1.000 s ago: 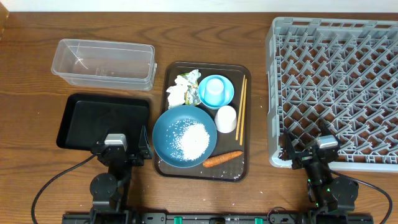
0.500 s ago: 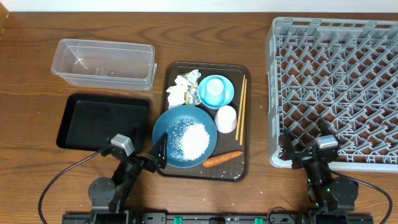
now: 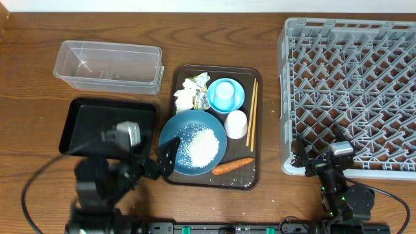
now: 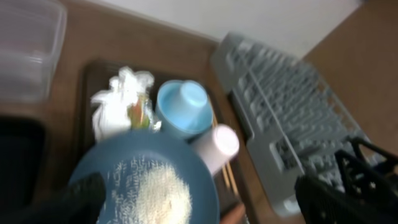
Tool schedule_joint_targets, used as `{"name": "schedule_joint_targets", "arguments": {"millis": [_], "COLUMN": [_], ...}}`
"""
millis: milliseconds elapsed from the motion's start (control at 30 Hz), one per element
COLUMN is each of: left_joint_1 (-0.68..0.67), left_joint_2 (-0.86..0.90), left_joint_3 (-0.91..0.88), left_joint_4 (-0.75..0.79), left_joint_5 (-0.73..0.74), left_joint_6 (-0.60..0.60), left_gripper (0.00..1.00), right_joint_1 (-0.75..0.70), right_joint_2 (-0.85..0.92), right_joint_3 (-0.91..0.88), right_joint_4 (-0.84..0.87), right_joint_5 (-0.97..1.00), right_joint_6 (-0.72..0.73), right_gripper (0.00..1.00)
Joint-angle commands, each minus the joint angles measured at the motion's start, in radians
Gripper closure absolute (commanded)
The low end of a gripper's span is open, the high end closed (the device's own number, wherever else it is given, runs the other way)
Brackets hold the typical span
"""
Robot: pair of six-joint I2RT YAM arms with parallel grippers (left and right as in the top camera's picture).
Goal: Sort waste into correct bins and load items into the dishwasher rack
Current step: 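Move the left gripper to the blue plate rim and grasp it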
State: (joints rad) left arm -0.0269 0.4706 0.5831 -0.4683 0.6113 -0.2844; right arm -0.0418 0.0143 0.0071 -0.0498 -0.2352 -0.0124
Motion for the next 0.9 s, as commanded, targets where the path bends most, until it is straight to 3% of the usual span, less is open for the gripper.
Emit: {"name": "schedule_joint_targets", "arguments": {"millis": [0,167,267,333,400,700,867], "left_joint_1": [0.003,0.003,-0.001,-0.026,-0.076,-0.455,-0.571], "left_joint_2": [0.213,0.473,0.544,0.571,0.594,0.774,0.858], "left_joint_3": [0.223,0.479,0.51,0.51,0.51,0.619,0.632], "left_joint_4": [-0.162,-0.43,-0.439,-0.443,-0.444,-0.55,-0.5], "left_joint_5": [0.009,0.067,0.19,0.184,0.135,-0.351,-0.369], "left_joint_6": [0.119,0.152,0.179,0.198,0.196,0.064,0.061], "left_gripper": [0.01,0.01,0.01,0.01,0.01,0.01,0.01], "right_joint_1": [-0.018,-0.018,-0.018,-0.018,-0.018,-0.018,-0.018], "right_joint_2": [-0.008,-0.008,-0.008,-0.008,-0.008,-0.008,-0.008], "right_joint_3": [-0.001,-0.001,-0.001,-0.001,-0.001,-0.001,-0.001], "right_joint_4": [-0.005,-0.005,-0.005,-0.005,-0.005,-0.005,-0.005], "right_joint_5": [-0.001,-0.001,-0.001,-0.001,-0.001,-0.001,-0.001], "right_joint_6": [-0.015,-0.015,-0.015,-0.015,-0.015,-0.015,-0.015], "right_gripper": [0.01,0.01,0.01,0.01,0.01,0.01,0.01]}}
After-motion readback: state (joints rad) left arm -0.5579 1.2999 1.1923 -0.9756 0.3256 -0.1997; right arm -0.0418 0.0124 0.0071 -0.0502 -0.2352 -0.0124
